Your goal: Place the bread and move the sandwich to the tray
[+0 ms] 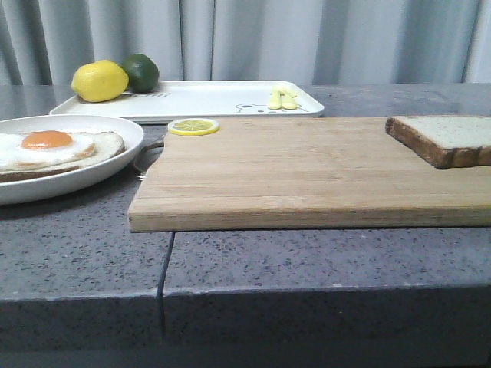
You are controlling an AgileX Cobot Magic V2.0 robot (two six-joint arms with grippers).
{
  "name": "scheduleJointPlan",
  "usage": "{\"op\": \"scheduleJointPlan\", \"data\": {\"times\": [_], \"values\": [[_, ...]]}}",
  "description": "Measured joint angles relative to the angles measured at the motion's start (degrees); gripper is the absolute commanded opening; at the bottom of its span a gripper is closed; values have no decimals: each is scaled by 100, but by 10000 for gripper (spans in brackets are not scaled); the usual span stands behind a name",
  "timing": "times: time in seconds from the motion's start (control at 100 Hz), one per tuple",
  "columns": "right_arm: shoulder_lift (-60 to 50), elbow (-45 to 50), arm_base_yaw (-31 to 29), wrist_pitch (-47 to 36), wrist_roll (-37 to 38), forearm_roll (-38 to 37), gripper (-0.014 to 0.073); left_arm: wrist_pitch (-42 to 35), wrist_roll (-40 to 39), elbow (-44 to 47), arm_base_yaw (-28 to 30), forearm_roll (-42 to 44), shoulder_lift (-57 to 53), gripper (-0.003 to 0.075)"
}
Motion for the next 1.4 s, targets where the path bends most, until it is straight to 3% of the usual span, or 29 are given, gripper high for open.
{"op": "scheduleJointPlan", "data": {"times": [0.84,1.01,1.2,1.3,1.4], "values": [[0,0,0,-24,0,0,-67,-40,0,0,0,0,0,-19],[0,0,0,-479,15,62,-67,-370,0,-12,0,-305,0,-19],[0,-49,0,-1150,413,772,-67,-158,0,-254,0,-492,0,-19],[0,-472,0,-825,486,976,-67,-42,0,-570,0,-779,0,-19],[73,-1141,0,68,510,1033,-67,181,0,-1041,0,-1166,142,-19]]}}
